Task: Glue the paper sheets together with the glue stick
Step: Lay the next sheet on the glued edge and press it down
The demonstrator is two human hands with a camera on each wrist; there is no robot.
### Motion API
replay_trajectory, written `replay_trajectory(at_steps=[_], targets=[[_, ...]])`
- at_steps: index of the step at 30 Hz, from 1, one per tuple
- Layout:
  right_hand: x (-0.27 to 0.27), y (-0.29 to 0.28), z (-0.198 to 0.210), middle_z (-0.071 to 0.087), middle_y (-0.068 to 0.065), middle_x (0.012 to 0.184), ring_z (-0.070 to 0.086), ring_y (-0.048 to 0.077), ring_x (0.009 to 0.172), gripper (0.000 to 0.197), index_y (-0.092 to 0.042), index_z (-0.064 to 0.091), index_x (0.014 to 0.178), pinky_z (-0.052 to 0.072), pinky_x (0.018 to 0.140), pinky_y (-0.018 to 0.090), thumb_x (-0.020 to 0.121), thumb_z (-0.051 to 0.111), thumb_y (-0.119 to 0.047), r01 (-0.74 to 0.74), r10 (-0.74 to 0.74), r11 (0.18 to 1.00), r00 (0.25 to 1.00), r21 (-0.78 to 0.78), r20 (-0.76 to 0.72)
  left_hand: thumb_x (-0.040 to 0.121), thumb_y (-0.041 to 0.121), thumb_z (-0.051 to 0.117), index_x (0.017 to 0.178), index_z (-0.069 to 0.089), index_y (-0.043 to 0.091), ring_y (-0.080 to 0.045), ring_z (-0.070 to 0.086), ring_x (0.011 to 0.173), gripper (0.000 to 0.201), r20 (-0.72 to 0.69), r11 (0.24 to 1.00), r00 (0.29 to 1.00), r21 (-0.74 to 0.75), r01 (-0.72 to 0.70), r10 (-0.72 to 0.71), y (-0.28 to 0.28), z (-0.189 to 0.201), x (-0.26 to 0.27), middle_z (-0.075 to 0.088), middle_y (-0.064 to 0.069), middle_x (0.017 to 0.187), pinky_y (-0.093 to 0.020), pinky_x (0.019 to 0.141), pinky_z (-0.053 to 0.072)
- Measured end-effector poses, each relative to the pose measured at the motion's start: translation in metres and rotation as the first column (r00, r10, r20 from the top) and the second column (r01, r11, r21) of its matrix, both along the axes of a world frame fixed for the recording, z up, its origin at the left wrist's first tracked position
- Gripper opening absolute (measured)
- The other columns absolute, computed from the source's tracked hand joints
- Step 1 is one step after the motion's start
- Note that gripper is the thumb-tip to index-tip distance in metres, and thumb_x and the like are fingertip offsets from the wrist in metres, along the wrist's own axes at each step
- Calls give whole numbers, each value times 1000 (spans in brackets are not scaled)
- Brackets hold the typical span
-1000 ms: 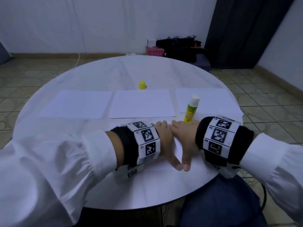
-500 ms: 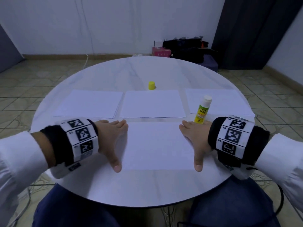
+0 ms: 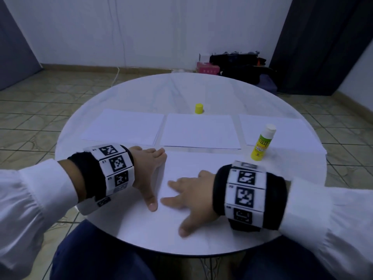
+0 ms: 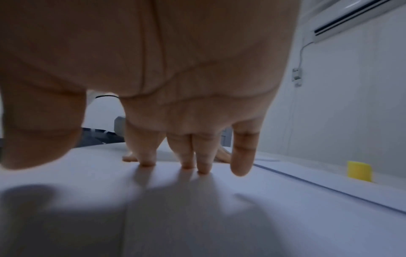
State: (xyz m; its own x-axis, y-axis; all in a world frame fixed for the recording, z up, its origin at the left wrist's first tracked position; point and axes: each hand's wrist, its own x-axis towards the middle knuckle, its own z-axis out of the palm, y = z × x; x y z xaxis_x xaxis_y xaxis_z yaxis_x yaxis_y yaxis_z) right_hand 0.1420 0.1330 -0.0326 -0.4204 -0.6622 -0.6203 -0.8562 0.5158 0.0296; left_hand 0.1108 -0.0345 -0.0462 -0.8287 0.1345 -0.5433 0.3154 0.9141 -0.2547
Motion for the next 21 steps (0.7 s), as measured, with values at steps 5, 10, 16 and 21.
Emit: replay_trajectory(at_steps=[5, 10, 16, 21], targets=[[-13, -33, -2, 20, 4, 154, 25, 24, 139, 62, -24, 23, 149, 29, 103, 41, 96, 39, -50, -72, 69, 997, 991, -17, -111, 53, 82, 65, 153, -1, 17, -16, 1, 148, 136, 16, 991, 998, -117, 57, -55, 12, 2, 2, -7, -3, 161, -42, 118, 13], [-33, -23, -7, 6, 3, 159, 13, 21, 144, 92, -17, 10, 152, 21, 110, 44, 84, 54, -62, 80, -86, 995, 990, -53, -115, 50, 79, 69, 152, 6, 22, -15, 5, 147, 134, -4, 995, 999, -87, 52, -53, 10, 4, 1, 3, 1, 160, -40, 118, 13], [-49, 38, 0, -16, 1, 158, -5, 16, 146, 121, -15, -11, 151, 4, 116, 40, 72, 70, -60, 273, -273, 962, 960, -12, -70, 43, 72, 78, 149, 9, 22, -15, 19, 143, 136, -30, 1000, 1000, -9, -5, 4, 10, 4, -1, 15, 7, 155, -37, 116, 18], [-55, 94, 3, -21, 0, 157, -11, 14, 146, 128, -16, -14, 150, 3, 116, 35, 68, 77, -53, 401, -399, 915, 916, 48, -47, 43, 68, 81, 148, 10, 22, -14, 18, 141, 135, -32, 1000, 999, 21, -15, 16, 11, 4, -2, 14, 10, 152, -36, 116, 18]])
